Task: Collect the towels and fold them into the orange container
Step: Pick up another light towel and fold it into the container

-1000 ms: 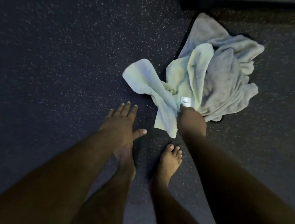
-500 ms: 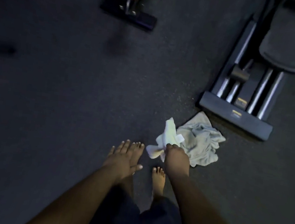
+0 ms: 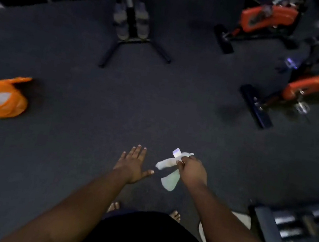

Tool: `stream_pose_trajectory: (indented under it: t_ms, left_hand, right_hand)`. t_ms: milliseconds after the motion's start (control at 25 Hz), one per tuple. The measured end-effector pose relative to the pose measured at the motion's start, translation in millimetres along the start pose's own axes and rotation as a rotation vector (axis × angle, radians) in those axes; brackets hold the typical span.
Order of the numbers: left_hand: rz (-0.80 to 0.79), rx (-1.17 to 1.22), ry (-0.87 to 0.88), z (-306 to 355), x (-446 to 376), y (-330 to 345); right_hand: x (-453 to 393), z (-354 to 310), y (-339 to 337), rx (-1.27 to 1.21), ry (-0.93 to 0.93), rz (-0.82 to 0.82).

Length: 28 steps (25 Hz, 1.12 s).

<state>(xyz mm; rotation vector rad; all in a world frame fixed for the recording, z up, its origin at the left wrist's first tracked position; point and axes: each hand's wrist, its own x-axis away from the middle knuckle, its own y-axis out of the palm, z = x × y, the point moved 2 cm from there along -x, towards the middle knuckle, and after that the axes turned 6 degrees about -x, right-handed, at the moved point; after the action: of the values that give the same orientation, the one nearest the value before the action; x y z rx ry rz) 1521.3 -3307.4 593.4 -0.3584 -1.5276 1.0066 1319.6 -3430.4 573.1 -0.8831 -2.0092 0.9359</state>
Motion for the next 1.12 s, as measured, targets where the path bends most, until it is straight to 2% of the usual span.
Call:
stream_pose_trajectory:
  t_ms: [80,280,480,680,1120]
  left_hand:
    - [0.074,0.085,-0.103,-56.9,31.3,6.2]
    - [0.144,0.262,-0.308,-191.5,101.8,35.1]
    - [0.186,0.336,-0.418,-326.9,164.2,61.8]
    - [0.254,0.448,-0.568,-454.8,218.8,70.1]
    - [0.329,0.556,-0.888,-698.2,275.3,67.4]
  right_hand:
    - [-10.3,-66.0,5.9,0.103,-0.142,-0.042]
    - [-20.7,-214.0,51.1,0.272,-0.366,-0.111]
    - [-11.6,-357.4,117.7,0.394,-0.525,-0.126]
    - [-13.2,-509.1,175.4,0.364,-0.645,-0.105]
    - [-59.2,-788.9,319.5,0.239,-0.95,-0.227]
